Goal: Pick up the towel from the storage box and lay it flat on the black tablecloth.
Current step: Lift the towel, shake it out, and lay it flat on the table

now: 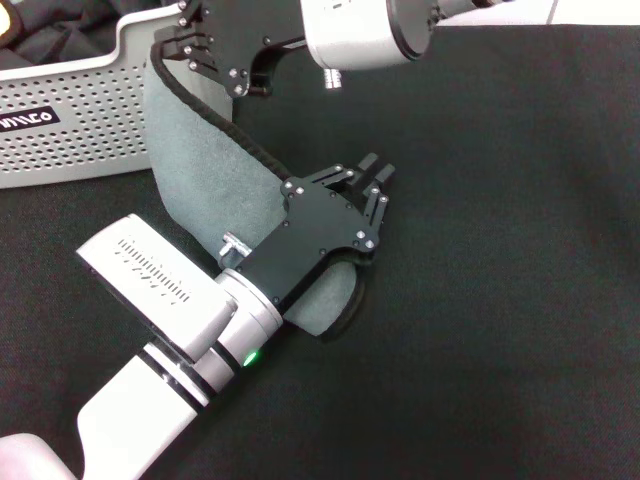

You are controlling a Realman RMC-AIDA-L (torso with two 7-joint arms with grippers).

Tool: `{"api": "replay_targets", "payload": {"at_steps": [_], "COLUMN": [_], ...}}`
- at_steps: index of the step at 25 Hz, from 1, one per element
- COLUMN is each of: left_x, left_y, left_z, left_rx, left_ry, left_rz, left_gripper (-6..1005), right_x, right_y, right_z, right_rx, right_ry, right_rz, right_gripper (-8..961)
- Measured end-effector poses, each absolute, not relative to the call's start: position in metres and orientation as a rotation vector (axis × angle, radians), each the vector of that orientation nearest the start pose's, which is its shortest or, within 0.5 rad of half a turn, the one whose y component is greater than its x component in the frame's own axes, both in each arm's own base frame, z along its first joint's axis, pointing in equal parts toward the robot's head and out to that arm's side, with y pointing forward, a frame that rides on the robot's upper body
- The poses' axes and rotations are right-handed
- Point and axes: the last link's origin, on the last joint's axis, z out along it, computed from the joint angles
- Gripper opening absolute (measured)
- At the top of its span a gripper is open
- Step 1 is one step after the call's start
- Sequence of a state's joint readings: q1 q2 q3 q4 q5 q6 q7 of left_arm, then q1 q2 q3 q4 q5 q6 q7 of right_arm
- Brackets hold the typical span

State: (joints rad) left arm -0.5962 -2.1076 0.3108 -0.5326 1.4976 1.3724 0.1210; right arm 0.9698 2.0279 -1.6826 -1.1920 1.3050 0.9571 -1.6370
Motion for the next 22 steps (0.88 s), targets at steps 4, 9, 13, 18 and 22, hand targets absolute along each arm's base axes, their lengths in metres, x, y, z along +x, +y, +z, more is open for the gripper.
{"api": "replay_targets", "payload": {"at_steps": [4, 9, 13, 18, 22], "left_x": [-0.221, -0.234, -0.243, -0.254, -0.261], "left_y": [0.266, 0.256, 0.250, 0.249, 0.248], "left_z": [-0.126, -0.124, -0.122, -0.115, -0.104], "left_rx": [-2.046, -2.014, -1.986, -1.912, -1.832], "left_ry": [-0.360, -0.405, -0.447, -0.487, -0.491], "left_rz": [-0.896, -0.864, -0.842, -0.824, -0.827], "left_gripper": [136, 129, 85, 87, 88], "right_x": [-0.031, -0.020, -0.016, -0.006, 0.009], "right_y": [0.377, 0.378, 0.377, 0.377, 0.378], "right_z": [-0.055, -0.046, -0.041, -0.023, -0.001], "right_rx": [-2.649, -2.616, -2.595, -2.545, -2.497], "right_ry": [-0.915, -0.891, -0.882, -0.837, -0.751], "right_rz": [0.323, 0.308, 0.301, 0.304, 0.323], "right_gripper": [20, 20, 20, 20, 20]}}
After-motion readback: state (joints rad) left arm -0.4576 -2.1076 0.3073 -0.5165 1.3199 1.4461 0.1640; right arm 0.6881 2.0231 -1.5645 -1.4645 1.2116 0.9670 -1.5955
